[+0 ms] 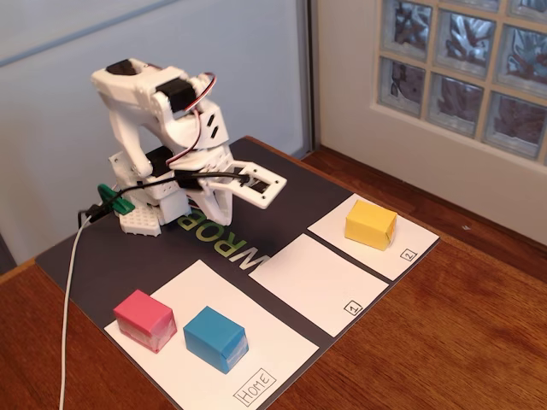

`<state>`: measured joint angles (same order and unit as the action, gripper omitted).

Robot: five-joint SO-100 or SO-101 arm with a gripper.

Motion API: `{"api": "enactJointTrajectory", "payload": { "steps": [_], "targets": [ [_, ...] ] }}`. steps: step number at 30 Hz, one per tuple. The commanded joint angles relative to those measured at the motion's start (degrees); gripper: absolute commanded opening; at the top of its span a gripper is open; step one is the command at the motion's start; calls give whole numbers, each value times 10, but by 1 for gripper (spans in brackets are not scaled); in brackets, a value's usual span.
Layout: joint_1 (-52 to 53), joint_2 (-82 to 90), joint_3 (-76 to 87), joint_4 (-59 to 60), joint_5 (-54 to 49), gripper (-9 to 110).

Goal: Move box blue to zone 1

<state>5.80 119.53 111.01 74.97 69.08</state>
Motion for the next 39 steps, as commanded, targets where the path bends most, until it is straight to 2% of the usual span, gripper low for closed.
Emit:
{"api": "enactJointTrajectory", "payload": {
  "steps": [1, 8, 19, 32, 39],
  "targets": [
    [39, -119, -232, 68, -55, 0],
    [106, -306, -483, 176, -147, 0],
    [172, -585, -853, 315, -187, 0],
    [159, -664, -855, 358, -141, 0],
    [146, -662, -806, 359, -205, 0]
  ]
}}
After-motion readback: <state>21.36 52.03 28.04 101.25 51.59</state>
